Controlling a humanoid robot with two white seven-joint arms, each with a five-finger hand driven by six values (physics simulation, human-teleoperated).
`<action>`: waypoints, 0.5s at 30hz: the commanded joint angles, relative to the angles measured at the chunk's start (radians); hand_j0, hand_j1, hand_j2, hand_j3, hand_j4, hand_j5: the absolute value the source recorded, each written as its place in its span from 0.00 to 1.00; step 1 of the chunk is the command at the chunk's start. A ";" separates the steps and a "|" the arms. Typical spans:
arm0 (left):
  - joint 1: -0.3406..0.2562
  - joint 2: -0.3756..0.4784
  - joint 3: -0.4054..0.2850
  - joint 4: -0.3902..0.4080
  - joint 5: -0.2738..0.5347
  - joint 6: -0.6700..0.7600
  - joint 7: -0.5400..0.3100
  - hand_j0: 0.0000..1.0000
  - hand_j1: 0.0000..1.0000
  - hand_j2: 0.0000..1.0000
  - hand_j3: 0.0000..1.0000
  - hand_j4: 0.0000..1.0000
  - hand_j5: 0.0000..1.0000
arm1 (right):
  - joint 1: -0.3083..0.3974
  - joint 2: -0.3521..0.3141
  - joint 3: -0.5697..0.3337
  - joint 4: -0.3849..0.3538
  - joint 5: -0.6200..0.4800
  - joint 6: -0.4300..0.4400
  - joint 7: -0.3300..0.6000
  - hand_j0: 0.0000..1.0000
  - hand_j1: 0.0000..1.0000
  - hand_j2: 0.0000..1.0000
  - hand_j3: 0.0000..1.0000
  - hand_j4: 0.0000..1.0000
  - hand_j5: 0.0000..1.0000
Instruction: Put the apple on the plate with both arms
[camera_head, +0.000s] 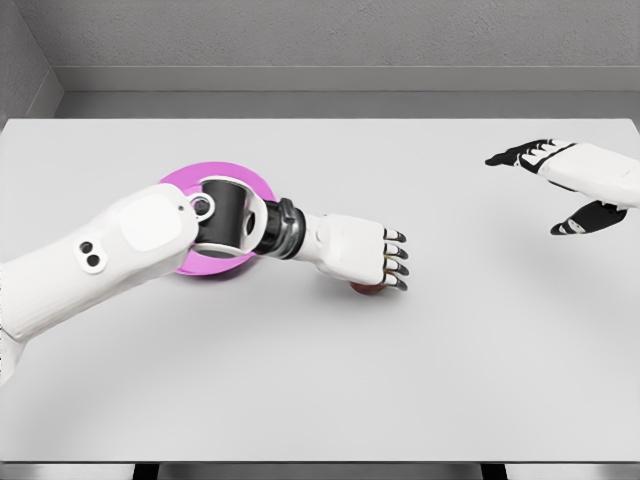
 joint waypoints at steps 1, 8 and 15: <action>0.000 -0.013 -0.001 0.021 0.000 0.002 0.000 1.00 1.00 1.00 1.00 1.00 1.00 | 0.000 -0.001 0.000 0.000 -0.004 0.002 0.000 1.00 1.00 1.00 1.00 1.00 1.00; 0.003 -0.019 -0.006 0.024 -0.001 0.002 -0.002 1.00 1.00 1.00 1.00 1.00 1.00 | 0.000 -0.001 0.000 0.000 -0.004 0.002 0.000 1.00 1.00 1.00 1.00 1.00 1.00; 0.008 -0.017 -0.035 0.034 -0.006 0.002 -0.005 1.00 1.00 1.00 1.00 1.00 1.00 | 0.000 -0.001 0.000 0.000 -0.004 0.002 0.000 1.00 1.00 1.00 1.00 1.00 1.00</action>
